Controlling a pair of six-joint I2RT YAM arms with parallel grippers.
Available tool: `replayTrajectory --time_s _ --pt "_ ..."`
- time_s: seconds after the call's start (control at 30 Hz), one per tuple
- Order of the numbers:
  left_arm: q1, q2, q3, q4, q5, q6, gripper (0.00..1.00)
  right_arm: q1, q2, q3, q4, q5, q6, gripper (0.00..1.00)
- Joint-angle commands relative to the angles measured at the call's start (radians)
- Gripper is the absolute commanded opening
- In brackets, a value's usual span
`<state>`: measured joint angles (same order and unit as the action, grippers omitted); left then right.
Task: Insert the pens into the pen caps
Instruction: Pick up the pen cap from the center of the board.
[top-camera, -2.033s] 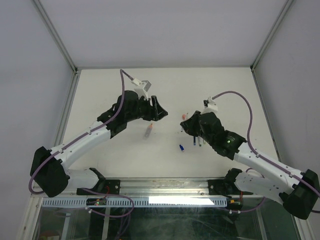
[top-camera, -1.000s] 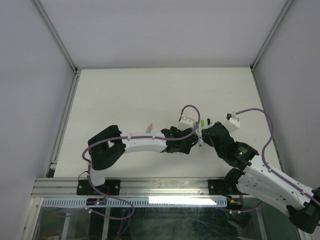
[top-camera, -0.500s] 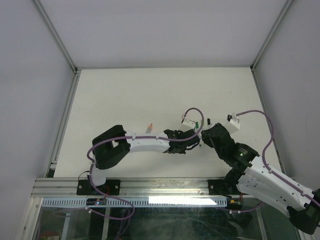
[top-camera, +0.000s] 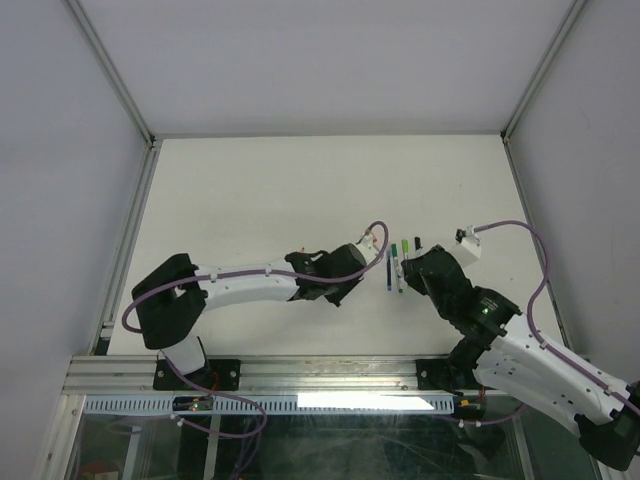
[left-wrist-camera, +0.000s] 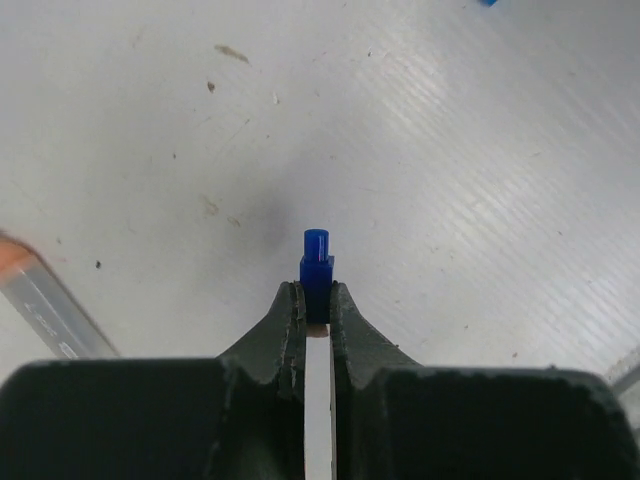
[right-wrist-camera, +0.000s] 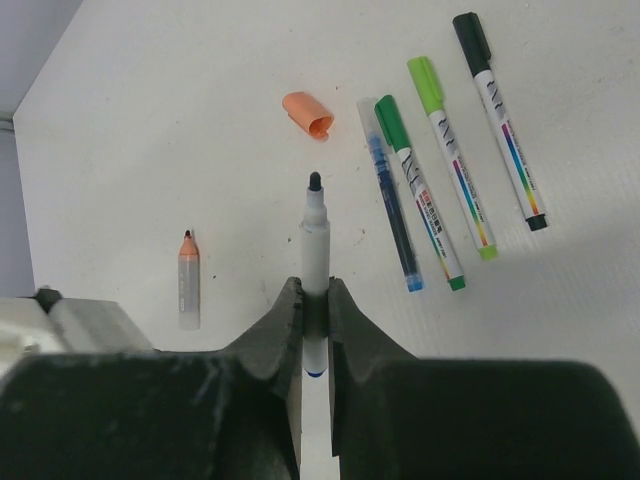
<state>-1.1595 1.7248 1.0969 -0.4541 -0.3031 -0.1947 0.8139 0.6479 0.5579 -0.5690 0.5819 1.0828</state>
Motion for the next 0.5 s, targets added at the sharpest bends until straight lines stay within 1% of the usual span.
replayTrajectory --time_s 0.0,0.07,0.13,0.2,0.3,0.4,0.47 --pt "0.099 -0.123 -0.020 0.112 0.350 0.286 0.00 -0.003 -0.027 0.001 0.041 0.024 0.006 0.09" --pt "0.131 -0.135 -0.018 0.124 0.435 0.345 0.00 -0.002 -0.039 -0.003 0.039 0.026 0.003 0.09" --pt "0.144 -0.129 -0.013 0.126 0.450 0.405 0.00 -0.004 -0.051 -0.001 0.029 0.030 0.001 0.10" --pt "0.155 -0.118 -0.008 0.126 0.431 0.452 0.00 -0.003 -0.063 0.002 0.014 0.032 0.001 0.10" --pt "0.183 -0.112 -0.022 0.127 0.498 0.527 0.00 -0.003 -0.084 -0.001 0.001 0.040 0.003 0.10" --pt "0.188 -0.128 -0.042 0.157 0.531 0.599 0.00 -0.002 -0.104 -0.010 0.007 0.050 -0.005 0.10" --pt "0.188 -0.143 -0.067 0.158 0.598 0.710 0.00 -0.002 -0.117 -0.013 0.006 0.057 -0.006 0.10"
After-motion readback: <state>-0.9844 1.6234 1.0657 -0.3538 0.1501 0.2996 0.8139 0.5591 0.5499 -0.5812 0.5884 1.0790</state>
